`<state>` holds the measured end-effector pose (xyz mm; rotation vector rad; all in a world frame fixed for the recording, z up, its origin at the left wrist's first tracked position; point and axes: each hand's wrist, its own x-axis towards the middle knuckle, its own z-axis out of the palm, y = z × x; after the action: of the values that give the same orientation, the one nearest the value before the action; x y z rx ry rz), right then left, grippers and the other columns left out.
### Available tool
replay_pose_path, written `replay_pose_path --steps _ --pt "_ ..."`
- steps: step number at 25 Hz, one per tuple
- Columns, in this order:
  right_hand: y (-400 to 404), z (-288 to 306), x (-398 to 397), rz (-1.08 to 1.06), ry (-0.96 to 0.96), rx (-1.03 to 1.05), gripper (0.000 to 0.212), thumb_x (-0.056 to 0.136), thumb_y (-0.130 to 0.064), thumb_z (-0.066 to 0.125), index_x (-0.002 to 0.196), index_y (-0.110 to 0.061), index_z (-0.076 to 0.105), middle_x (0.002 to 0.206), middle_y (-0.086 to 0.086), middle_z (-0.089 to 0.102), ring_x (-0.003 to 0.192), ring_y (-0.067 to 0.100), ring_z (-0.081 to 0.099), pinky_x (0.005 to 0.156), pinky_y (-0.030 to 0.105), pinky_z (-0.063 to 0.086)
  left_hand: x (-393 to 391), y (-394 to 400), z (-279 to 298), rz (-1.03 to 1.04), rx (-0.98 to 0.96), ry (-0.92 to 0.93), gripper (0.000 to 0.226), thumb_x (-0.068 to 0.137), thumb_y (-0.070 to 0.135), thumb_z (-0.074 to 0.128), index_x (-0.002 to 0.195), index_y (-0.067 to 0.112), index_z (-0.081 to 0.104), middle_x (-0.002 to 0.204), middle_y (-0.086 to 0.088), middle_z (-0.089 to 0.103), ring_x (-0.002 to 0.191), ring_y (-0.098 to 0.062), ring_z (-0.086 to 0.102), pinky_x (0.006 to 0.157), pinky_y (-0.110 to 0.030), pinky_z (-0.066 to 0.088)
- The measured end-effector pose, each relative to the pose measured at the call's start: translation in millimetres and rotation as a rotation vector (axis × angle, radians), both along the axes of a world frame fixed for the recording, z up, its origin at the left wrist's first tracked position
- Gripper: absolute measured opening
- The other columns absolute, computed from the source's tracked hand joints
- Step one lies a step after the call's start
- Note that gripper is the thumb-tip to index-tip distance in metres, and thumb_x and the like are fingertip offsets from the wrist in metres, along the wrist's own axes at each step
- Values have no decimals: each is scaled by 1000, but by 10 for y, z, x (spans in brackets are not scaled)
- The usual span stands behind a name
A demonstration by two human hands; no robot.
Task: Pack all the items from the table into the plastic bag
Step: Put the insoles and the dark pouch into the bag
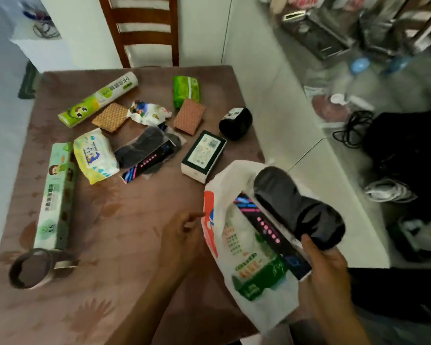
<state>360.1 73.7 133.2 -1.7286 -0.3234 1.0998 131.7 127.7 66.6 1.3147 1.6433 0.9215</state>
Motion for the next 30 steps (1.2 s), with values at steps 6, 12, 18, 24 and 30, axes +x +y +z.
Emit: replay_pose_path --steps 6,12,18,24,30 --pt "-215 -243 68 321 -331 -269 73 84 -12 71 142 -31 31 140 1 47 127 26 47 105 44 40 323 32 -11 -48 -19 72 28 90 10 55 105 33 61 110 8 60 99 -11 58 80 -28 53" --pt "127 358 -370 532 -660 141 35 86 -14 67 104 -43 60 112 -6 66 103 20 61 88 34 49 -26 193 203 95 118 120 19 87 20 53 100 32 61 104 12 63 96 -3 58 80 -22 50" --pt "1027 281 -1485 957 -470 89 23 93 -30 56 114 -36 58 100 -16 62 100 11 64 79 28 55 -941 340 -140 437 -29 -57 40 84 -5 57 113 21 59 107 6 60 97 -14 61 74 -22 47" --pt "1620 -558 -2225 1057 -448 -262 17 83 -30 61 100 -30 59 111 1 66 100 19 61 86 38 52 -1843 494 -1012 -11 -457 529 88 76 31 70 149 32 22 160 -9 7 144 -37 14 114 -51 20" --pt "2118 -1212 -2519 686 6 -511 6 88 -14 60 94 -15 64 95 8 70 84 21 66 68 36 57 -1966 611 -1087 -132 -558 666 96 74 43 74 148 36 14 159 -13 -14 143 -48 -3 111 -60 20"
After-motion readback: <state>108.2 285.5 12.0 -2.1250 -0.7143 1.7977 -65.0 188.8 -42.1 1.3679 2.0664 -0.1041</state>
